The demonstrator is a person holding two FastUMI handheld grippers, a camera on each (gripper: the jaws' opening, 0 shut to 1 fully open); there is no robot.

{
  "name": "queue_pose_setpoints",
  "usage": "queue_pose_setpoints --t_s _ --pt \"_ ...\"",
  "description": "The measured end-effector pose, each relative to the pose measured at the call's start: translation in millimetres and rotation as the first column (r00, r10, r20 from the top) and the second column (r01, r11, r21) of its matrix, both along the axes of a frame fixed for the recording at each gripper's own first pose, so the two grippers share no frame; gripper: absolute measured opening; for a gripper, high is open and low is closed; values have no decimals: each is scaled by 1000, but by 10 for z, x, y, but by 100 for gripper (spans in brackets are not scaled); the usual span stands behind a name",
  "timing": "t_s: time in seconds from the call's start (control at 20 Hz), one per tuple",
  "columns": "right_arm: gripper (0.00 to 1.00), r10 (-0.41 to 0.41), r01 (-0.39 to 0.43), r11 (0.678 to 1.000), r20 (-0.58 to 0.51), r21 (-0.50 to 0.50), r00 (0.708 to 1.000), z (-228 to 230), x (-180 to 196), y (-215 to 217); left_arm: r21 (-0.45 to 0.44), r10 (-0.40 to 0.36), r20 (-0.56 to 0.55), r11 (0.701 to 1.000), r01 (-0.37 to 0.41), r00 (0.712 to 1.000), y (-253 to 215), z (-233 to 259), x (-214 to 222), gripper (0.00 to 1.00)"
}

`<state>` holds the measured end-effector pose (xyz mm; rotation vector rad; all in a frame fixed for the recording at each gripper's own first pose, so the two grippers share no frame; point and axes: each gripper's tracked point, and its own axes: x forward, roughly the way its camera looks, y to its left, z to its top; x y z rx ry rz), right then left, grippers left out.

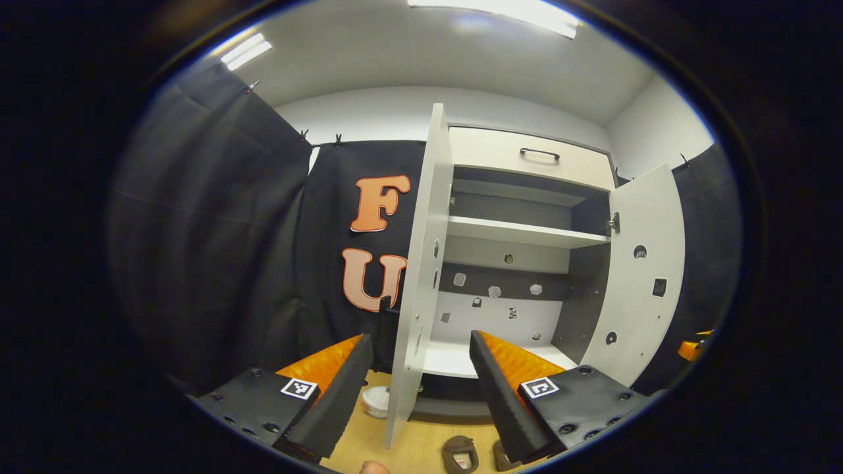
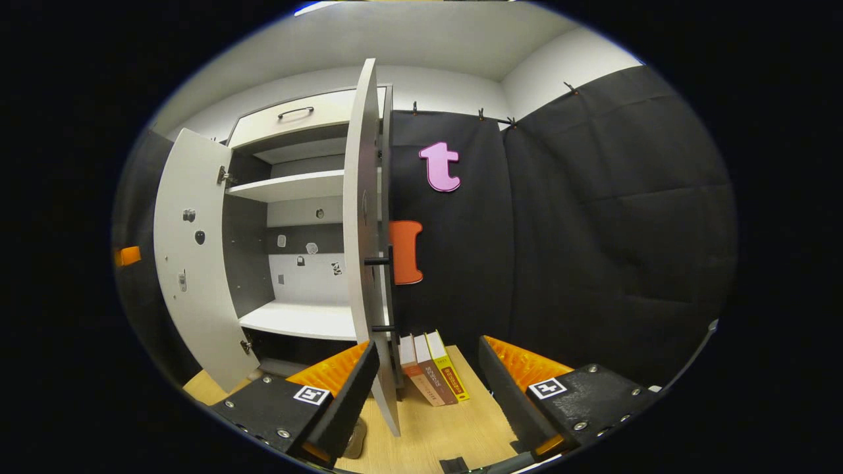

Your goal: Grab one shoe with the right hand and put it into the shoe cabinet, grab the other shoe with the left hand and put it into the shoe cabinet; then close the right door with the right hand and the left door with the left hand.

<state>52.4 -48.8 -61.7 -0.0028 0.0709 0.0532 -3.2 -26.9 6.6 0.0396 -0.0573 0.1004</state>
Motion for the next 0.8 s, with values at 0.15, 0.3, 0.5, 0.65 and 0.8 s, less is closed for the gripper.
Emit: queue_pose_setpoints --t_s 0.15,0.3,0.5,0.65,0.8 --pt "94 26 -26 1000 -24 13 999 -244 -57 200 7 6 5 1000 -6 1000 2 -1 -15 96" --pt "94 105 -103 994 -49 41 993 -568 -176 615 6 16 2 1000 -16 1000 35 -26 -8 96" --pt "94 187 -178 981 -116 82 976 -1073 -315 1067 1 41 -13 999 -41 999 119 -84 -9 96" --pt "94 218 -205 975 -217 81 951 -1601 -328 1373 7 50 -13 999 -50 999 169 -96 5 96" --pt "92 247 -236 969 -293 73 924 -2042 -284 1655 11 97 -13 995 -97 995 274 -112 31 96"
